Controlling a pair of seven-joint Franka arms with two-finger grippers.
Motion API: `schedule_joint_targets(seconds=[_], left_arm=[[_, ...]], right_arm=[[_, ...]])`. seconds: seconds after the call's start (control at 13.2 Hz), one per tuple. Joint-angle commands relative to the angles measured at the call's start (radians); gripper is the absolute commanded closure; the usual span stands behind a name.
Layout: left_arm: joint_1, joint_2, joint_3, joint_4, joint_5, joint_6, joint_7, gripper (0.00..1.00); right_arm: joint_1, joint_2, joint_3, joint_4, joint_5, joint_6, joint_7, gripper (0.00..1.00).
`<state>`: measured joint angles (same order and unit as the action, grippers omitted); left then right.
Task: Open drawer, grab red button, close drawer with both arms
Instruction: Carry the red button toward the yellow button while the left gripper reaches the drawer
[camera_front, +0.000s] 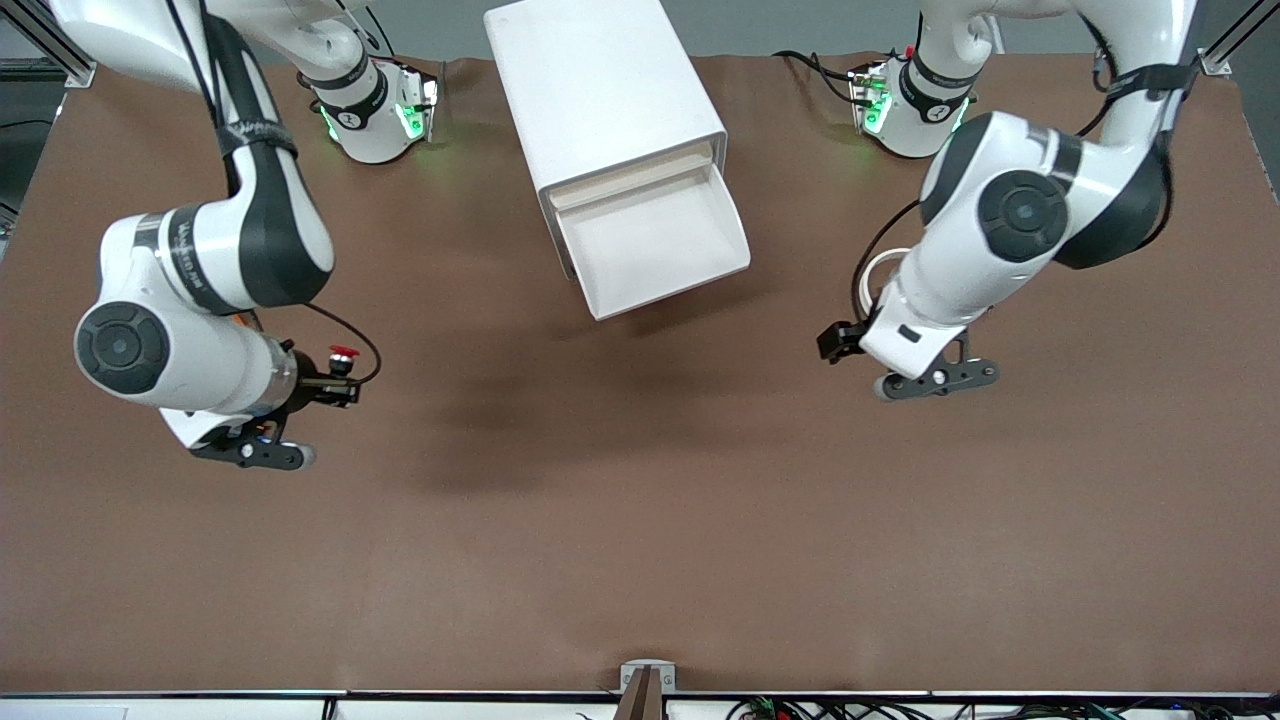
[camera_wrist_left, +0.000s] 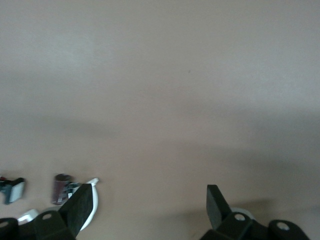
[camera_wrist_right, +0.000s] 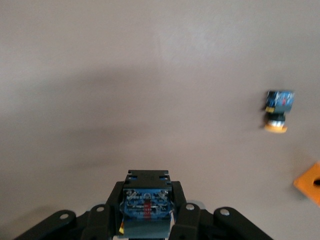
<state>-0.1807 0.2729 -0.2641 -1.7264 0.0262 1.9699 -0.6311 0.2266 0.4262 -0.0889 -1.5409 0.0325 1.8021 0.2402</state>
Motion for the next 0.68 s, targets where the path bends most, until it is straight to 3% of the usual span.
schedule_joint_targets(seconds=[0.0, 0.38, 0.6], left_arm=[[-0.040, 0.038, -0.003, 0.024, 0.027, 0.014, -0.088, 0.00], [-0.112, 0.104, -0.003, 0.024, 0.034, 0.089, -0.270, 0.00], [-0.167, 0.137, -0.004, 0.024, 0.032, 0.130, -0.360, 0.00]], right_arm=[[-0.065, -0.041, 0.021, -0.142, -0.035, 0.153, -0.084, 1.00], [-0.168, 0.009, 0.021, -0.245, -0.040, 0.406, -0.121, 1.00], [-0.182, 0.052, 0.021, -0.245, -0.040, 0.445, -0.093, 1.00]])
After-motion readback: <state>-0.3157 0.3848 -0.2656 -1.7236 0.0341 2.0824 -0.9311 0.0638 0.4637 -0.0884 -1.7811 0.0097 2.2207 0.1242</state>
